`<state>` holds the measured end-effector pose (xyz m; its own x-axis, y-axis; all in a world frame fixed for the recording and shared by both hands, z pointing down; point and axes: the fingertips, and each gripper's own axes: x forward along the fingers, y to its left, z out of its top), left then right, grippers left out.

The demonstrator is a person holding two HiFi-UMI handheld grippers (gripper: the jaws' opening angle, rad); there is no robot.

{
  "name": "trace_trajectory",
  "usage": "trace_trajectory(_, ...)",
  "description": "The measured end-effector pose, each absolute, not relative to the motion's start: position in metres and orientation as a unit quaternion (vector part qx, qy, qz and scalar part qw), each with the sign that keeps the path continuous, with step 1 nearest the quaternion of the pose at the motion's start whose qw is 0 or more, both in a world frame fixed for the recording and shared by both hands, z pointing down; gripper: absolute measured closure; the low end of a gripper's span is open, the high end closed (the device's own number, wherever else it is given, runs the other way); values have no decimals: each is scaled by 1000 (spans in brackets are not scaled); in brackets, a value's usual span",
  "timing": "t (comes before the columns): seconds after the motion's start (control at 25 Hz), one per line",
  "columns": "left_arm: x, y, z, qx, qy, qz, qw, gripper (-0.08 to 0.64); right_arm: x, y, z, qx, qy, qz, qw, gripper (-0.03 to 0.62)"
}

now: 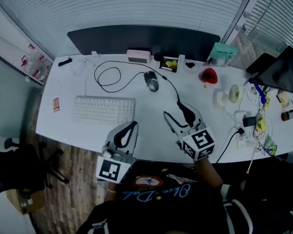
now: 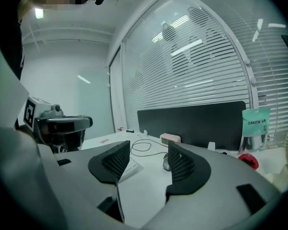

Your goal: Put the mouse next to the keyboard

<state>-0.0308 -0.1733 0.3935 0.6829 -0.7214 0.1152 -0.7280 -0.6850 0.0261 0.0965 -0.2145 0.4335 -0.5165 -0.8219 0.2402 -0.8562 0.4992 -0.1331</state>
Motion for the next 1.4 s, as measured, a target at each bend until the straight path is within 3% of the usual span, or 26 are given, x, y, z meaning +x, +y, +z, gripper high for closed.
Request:
trace_trajectory(0.68, -80, -275, 444, 923, -364, 73, 100, 557, 61, -354, 537, 550, -799, 181, 161, 339)
trace_trajectory(1.4, -106, -326, 478, 927, -339, 89, 132, 557, 54, -414, 628, 560, -753, 218, 267, 305)
